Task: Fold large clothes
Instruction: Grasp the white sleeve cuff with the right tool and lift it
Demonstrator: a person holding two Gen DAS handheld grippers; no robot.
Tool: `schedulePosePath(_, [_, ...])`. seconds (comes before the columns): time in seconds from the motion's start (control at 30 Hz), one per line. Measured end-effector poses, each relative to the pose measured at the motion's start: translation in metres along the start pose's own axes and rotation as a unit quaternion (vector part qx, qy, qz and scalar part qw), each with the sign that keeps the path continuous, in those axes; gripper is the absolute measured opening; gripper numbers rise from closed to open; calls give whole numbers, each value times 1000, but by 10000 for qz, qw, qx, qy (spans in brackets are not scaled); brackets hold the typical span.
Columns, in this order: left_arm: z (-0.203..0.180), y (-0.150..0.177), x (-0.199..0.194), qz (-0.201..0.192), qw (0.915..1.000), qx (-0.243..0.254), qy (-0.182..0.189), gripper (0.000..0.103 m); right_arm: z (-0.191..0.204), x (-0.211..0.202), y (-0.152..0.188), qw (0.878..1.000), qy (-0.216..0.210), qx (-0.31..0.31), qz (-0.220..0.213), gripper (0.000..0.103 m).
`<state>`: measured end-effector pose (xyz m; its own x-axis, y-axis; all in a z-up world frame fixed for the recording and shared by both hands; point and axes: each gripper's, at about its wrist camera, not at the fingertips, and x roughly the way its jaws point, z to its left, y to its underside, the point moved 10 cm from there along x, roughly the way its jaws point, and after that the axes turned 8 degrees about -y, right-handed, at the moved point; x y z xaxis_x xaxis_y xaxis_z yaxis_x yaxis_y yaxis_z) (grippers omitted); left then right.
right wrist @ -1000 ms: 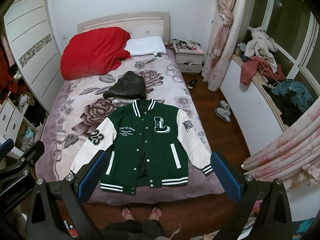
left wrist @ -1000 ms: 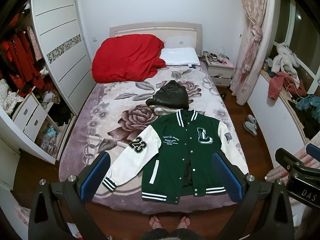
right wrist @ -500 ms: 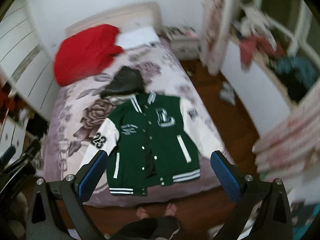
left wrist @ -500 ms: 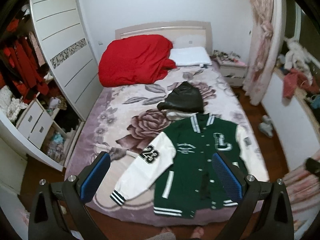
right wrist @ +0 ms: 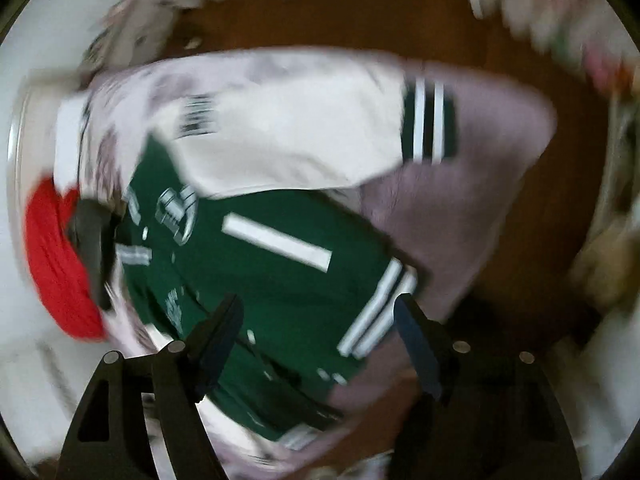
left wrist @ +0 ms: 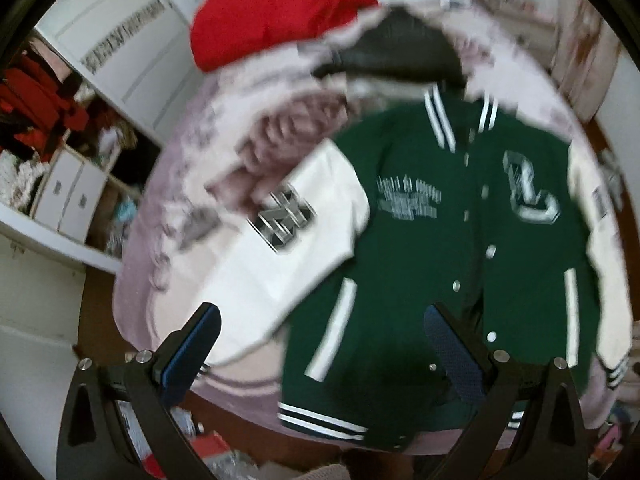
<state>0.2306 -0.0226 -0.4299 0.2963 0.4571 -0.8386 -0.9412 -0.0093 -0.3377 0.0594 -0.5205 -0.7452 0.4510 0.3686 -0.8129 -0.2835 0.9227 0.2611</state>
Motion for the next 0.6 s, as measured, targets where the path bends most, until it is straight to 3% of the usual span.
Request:
schedulePosePath(0.1, [-48,14,37,299,9993,193,-142,103,-39,62,-38,9954,-590,726,-221,79])
schedulePosePath(0.17, [-82,21,58,461,9980,401,-180,103,-57,87,-66,9833,-1183,1268,-550,79])
schedulePosePath(0.27, [-127,21,72,547,9959,705,-175,103,-67,103,-87,9668,-1468,1883,-907,84])
schedulePosePath(0.37, [-176,7,71,426,9946,941,-71,103,-55,99,-94,9560,-1617,2157,-1153,82])
schedulePosePath(0.4, [-191,1,69,366,9944,990,-36,103,-47,95,-100,9535,-1782,2085,-1247,71])
schedulePosePath(0.43, [-208,-6,66,284,9942,1038,20,103,-40,92,-105,9550,-1785,1997,-1273,69])
schedulePosePath(0.47, [-227,-13,64,194,9938,1094,87,103,-32,87,-115,9551,-1866,1859,-1356,60])
schedulePosePath(0.5, [-244,-20,62,119,9931,1159,127,103,-28,84,-127,9563,-1877,1715,-1441,37])
schedulePosePath(0.53, [-261,-28,60,49,9921,1240,162,103,-29,82,-136,9589,-1769,1606,-1529,22])
schedulePosePath(0.57, [-279,-36,57,-7,9909,1333,201,103,-27,78,-150,9613,-1617,1507,-1645,12])
schedulePosePath(0.6, [-298,-45,54,-53,9896,1414,256,103,-29,71,-169,9611,-1526,1477,-1764,10])
